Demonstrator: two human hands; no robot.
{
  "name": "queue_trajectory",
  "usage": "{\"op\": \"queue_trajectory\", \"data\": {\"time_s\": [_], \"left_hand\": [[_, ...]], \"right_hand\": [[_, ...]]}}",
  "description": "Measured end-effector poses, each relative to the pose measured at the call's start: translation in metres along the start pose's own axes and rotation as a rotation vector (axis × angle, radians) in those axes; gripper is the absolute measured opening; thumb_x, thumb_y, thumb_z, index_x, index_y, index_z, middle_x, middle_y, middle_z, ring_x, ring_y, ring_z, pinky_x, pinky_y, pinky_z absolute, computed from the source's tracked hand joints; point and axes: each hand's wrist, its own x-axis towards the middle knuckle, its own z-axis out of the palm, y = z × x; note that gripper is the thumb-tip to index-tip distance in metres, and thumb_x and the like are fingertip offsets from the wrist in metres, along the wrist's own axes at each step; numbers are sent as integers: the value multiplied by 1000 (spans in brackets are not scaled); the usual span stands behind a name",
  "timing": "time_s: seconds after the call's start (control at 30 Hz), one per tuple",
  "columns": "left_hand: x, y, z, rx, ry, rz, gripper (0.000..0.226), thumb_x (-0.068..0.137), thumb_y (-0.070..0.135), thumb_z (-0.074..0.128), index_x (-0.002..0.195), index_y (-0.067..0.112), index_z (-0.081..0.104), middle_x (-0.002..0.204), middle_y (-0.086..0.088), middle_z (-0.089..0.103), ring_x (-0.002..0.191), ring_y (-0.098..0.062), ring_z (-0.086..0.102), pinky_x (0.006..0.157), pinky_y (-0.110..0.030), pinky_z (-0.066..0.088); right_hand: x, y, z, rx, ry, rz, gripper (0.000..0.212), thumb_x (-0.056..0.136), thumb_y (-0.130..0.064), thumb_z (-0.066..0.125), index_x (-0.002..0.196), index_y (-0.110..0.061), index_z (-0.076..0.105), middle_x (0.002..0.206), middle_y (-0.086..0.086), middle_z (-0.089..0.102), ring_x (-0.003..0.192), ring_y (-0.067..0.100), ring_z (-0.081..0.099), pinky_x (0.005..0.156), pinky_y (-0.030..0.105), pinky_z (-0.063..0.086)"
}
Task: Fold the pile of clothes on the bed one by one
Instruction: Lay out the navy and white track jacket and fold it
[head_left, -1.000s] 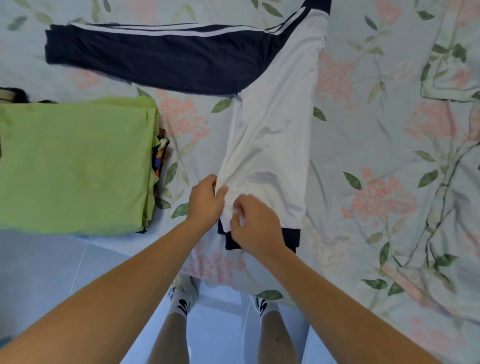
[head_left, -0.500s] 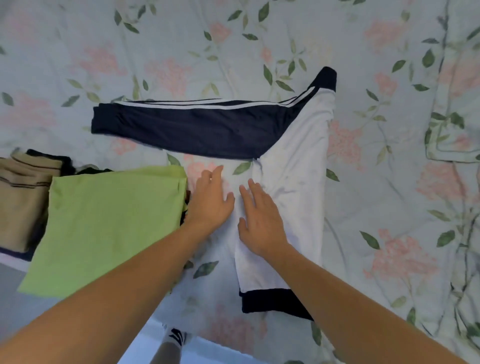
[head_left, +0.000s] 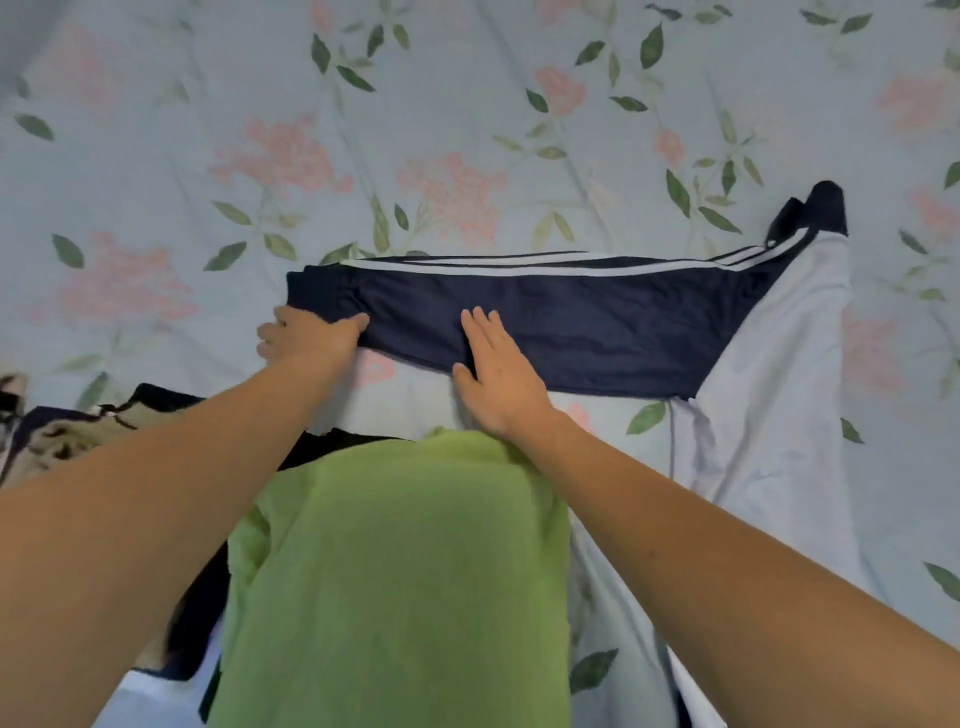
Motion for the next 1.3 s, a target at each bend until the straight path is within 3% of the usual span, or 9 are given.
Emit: {"op": "queue_trajectory", "data": {"time_s": [0.23, 0.33, 0.43, 0.6, 0.77, 0.9, 1.03, 1.17, 1.3], "left_hand": [[23, -8, 0, -700, -99, -27, 76, 66, 34, 92, 126, 4, 59, 122, -9, 67, 105, -24, 66, 94, -37, 57], [-10, 14, 4, -582, 52, 379, 40, 77, 6, 77, 113, 11, 62, 89, 0, 64, 76, -11, 59, 68, -15, 48], [-52, 33, 22, -311, -138, 883, 40, 71, 0, 68, 104, 21, 60, 81, 6, 51, 77, -13, 48, 68, -26, 44], [-68, 13, 50, -12, -258, 1113, 47, 80, 38, 55, 121, 22, 71, 109, 4, 61, 102, -20, 54, 91, -47, 49], [-57, 16, 59, -238, -90, 344, 73, 80, 56, 77, 135, 13, 55, 135, -10, 52, 125, -28, 52, 105, -44, 45], [-63, 42, 63, -351, -283, 325, 26, 81, 26, 79, 94, 10, 64, 81, -1, 63, 83, -24, 63, 76, -33, 53], [-125, 87, 77, -315, -152, 628, 12, 85, 10, 70, 84, 18, 61, 71, 5, 61, 65, -10, 58, 55, -16, 41], [-179, 117, 108, -286, -213, 963, 18, 81, 12, 76, 95, 18, 65, 90, 5, 65, 87, -14, 62, 74, -25, 50], [-209, 133, 131, -240, -253, 1213, 36, 89, 29, 71, 122, 20, 61, 117, 6, 59, 109, -16, 54, 93, -29, 45]], "right_hand": [[20, -42, 14, 325, -9, 166, 73, 105, -34, 55, 166, -13, 20, 175, 3, 7, 161, 18, 0, 130, 40, 9], [25, -60, -6, 1157, 64, 307, 70, 98, -35, 70, 159, -17, 39, 156, 1, 50, 141, 12, 49, 110, 28, 42], [26, -54, -22, 1566, 104, 438, 78, 83, -59, 78, 142, -14, 56, 126, 4, 71, 118, 20, 69, 94, 38, 57], [15, 10, -31, 817, 438, 671, 63, 91, -18, 76, 147, -12, 48, 126, 8, 65, 121, 26, 62, 104, 34, 49], [3, 19, -25, 8, 560, 65, 56, 86, -5, 65, 141, -11, 54, 126, 11, 55, 113, 30, 50, 95, 43, 47], [-4, 7, -32, 501, 122, 154, 54, 97, -39, 68, 145, -16, 57, 119, -3, 70, 111, 15, 64, 101, 40, 52], [5, 19, -71, 1074, 133, 438, 79, 72, -75, 73, 130, -22, 66, 113, -4, 75, 108, 15, 71, 99, 42, 58], [-15, 83, -114, 1111, 367, 524, 27, 82, -42, 72, 83, -16, 66, 85, 3, 72, 85, 21, 73, 83, 51, 63], [-39, 156, -150, 1057, 403, 541, 11, 92, -8, 61, 82, -9, 66, 82, 10, 72, 82, 27, 72, 69, 39, 61]]}}
